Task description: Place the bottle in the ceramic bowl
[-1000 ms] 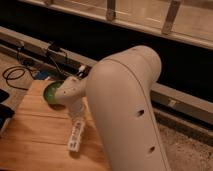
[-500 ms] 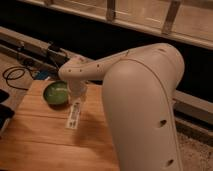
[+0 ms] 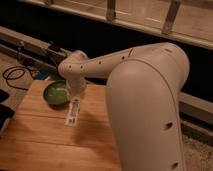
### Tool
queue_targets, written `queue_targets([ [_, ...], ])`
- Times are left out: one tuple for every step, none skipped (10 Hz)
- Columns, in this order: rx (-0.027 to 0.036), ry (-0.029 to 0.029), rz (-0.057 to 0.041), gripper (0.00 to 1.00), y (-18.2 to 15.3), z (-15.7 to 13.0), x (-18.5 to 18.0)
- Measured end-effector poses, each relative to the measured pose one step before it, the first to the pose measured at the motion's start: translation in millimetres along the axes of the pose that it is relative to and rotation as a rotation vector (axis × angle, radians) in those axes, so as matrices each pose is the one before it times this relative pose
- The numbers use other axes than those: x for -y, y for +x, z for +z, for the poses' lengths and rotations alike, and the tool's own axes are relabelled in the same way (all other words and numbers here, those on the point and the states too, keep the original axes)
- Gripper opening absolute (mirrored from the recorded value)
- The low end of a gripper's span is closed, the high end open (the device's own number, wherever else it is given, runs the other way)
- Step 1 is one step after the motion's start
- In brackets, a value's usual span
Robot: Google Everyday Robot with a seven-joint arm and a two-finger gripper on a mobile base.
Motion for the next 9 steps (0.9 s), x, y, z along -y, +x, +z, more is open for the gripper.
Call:
queue_targets([
  [0.00362, 0.00599, 0.00502, 0.00, -3.41, 2.96, 4.49],
  [0.00720, 0.00369, -0.00091, 0.00, -7.60, 0.24, 3.74],
  [0.01552, 0.00431, -0.00995, 0.00, -17.46, 0.51, 7.80],
  [0.01857, -0.00089, -0.00964, 0.00, -20.08, -0.35, 7.49],
  [0.01971, -0.00296, -0.00910, 0.00, -23.02, 1.17, 9.75],
  [0.02233, -0.00944, -0.00833, 0.00, -23.09, 1.56, 6.07],
  [0.03200, -0.01793, -0.01732, 0.00, -30.65, 3.44, 0.44],
  [0.02362, -0.01500, -0.01802, 0.00, -24.15, 4.34, -3.58],
  [0.01482, -0.01255, -0.01367, 0.00, -14.99, 3.60, -3.35],
])
